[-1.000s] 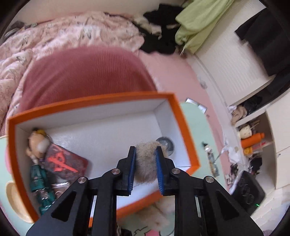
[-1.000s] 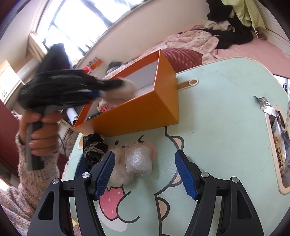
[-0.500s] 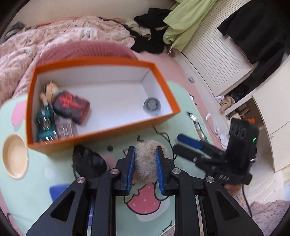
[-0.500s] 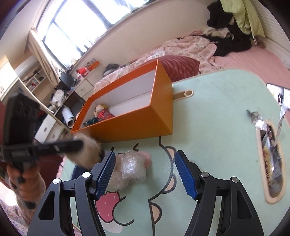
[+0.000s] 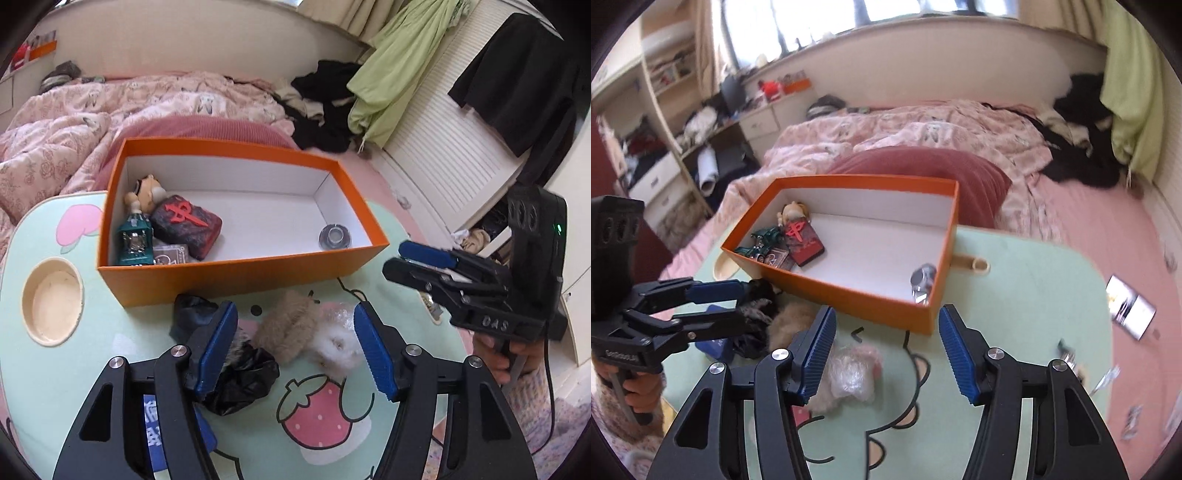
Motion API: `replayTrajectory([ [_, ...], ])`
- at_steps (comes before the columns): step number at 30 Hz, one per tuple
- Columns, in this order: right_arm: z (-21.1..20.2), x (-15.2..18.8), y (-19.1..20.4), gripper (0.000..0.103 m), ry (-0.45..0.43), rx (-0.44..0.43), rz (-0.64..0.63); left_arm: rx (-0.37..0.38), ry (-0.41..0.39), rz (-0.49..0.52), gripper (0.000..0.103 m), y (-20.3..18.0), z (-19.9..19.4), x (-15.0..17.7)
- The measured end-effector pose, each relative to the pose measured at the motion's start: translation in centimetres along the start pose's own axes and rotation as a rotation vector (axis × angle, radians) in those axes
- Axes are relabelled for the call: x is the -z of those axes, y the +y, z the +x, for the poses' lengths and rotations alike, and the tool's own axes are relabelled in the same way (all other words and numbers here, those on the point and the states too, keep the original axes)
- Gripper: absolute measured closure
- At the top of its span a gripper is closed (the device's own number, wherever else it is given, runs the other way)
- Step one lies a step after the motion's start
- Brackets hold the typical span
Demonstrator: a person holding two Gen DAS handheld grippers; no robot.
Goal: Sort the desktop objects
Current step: 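Reach into the box and grasp the silver metal cup with the right tool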
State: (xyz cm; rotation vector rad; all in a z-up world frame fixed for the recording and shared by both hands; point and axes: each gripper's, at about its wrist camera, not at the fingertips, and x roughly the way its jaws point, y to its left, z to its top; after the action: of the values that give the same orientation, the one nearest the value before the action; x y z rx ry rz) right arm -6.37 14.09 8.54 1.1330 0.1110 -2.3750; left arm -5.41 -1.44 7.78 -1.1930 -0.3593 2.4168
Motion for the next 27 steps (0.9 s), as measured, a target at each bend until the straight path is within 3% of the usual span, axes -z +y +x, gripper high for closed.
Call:
replayTrajectory([
  [5,-0.1,-5.4,0.6,0.054,0.078,0.131,-0.27,0.061,-0.066,-0.024,0.037,0.7,-1.8,0.3],
  [11,4.3,-8.9,2.5,0.059,0.381,0.092,-0.627,0.079,-0.115,-0.046,0.037,1.2,-3.3,1.4],
  [13,6.8,-9.2,3.1,0.059,0.525,0.03,-0.677,0.083,-0.124,-0.058,0.037,1.6,-3.5,1.5],
  [16,9.8,-8.8,3.4,0.063,0.675,0.033,-0.731,0.112,-0.133,-0.085,0.037,2.0,-3.7,1.9],
  [22,15.0,-7.5,3.5,0.071,0.917,0.142,-0.832,0.139,-0.129,-0.087,0.037,1.9,-3.5,2.2],
  [25,16.7,-7.1,3.1,0.071,1.016,0.135,-0.827,0.153,-0.133,-0.089,0.037,1.9,-3.5,2.3],
  [27,17.7,-6.8,2.5,0.08,1.066,0.125,-0.789,0.16,-0.136,-0.093,0.037,2.0,-3.6,2.4],
])
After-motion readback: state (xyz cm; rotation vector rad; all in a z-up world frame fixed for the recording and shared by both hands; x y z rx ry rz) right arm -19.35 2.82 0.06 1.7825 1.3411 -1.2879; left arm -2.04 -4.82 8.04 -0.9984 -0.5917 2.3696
